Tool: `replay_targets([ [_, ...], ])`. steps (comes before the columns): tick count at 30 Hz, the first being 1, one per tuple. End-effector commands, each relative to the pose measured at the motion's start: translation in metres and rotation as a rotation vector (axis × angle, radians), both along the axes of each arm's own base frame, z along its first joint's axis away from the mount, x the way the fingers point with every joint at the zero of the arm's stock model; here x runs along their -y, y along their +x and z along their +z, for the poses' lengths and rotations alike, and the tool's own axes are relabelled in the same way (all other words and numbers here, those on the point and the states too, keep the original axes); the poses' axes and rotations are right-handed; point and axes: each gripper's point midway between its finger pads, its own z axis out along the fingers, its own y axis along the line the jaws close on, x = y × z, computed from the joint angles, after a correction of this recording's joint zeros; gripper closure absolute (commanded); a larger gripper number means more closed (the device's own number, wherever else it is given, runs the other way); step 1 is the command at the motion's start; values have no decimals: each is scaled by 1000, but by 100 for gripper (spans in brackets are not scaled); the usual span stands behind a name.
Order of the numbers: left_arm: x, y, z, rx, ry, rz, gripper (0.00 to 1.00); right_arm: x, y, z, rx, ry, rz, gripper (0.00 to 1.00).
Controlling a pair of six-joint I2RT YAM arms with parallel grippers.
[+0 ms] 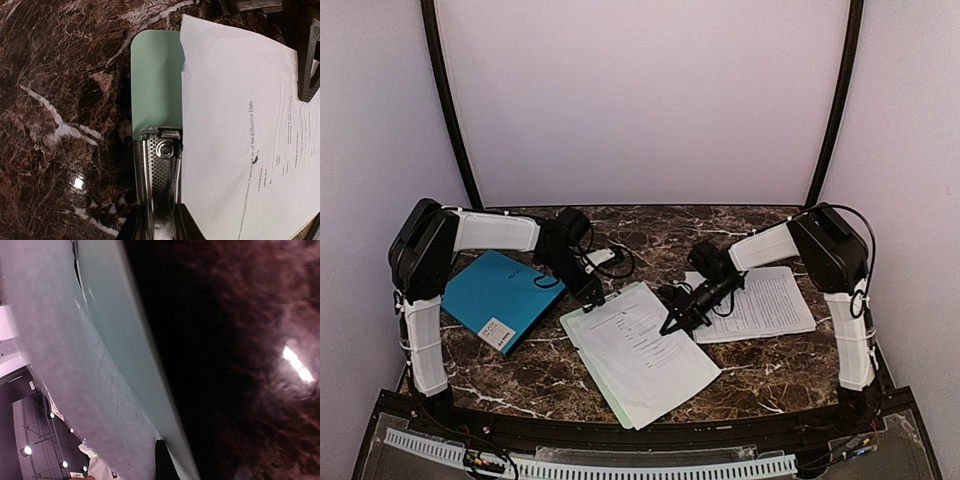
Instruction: Put the files into the folder
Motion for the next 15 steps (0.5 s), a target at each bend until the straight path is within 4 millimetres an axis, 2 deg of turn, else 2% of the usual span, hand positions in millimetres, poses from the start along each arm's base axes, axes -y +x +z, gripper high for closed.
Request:
replay_targets([
  [1,2,-7,18,17,-31,-18,99,29,12,-39,69,-242,-43,100],
  [6,1,-6,16,17,-21,-12,99,28,11,-32,93,-251,-40,100],
  [15,1,-3,16,27,-15,3,99,16,5,-22,112,-244,-13,100],
])
